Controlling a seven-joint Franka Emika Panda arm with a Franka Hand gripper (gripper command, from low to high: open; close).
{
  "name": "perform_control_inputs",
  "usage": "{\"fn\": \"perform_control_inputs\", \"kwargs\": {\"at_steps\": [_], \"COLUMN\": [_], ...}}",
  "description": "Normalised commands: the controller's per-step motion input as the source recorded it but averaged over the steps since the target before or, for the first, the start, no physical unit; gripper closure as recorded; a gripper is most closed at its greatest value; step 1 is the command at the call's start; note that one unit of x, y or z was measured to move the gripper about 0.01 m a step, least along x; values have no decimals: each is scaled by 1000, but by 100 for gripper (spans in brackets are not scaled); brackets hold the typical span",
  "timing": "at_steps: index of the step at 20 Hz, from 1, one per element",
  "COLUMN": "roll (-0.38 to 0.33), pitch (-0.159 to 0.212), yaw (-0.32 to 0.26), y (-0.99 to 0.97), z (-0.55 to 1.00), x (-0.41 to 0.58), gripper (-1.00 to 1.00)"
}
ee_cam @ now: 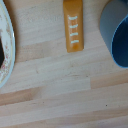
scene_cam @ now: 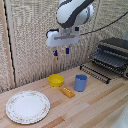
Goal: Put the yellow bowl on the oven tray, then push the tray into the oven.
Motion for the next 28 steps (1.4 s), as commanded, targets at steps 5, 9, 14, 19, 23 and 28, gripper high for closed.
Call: {"fn": "perform_control_inputs", "kwargs": {"at_steps": [5, 9, 14, 19, 23, 28], "roll": [28, 21, 0, -38, -53, -32], "pitch": [0, 0, 9, 83, 115, 53], "yaw": [-105, -123, -68, -17, 0, 32], "y": [-434, -396, -305, -74, -46, -157], "z": [-274, -261, -345, -417, -384, -354], "x": [423, 389, 273, 112, 182, 323], "gripper": [-100, -100, -100, -100, -100, -100]}}
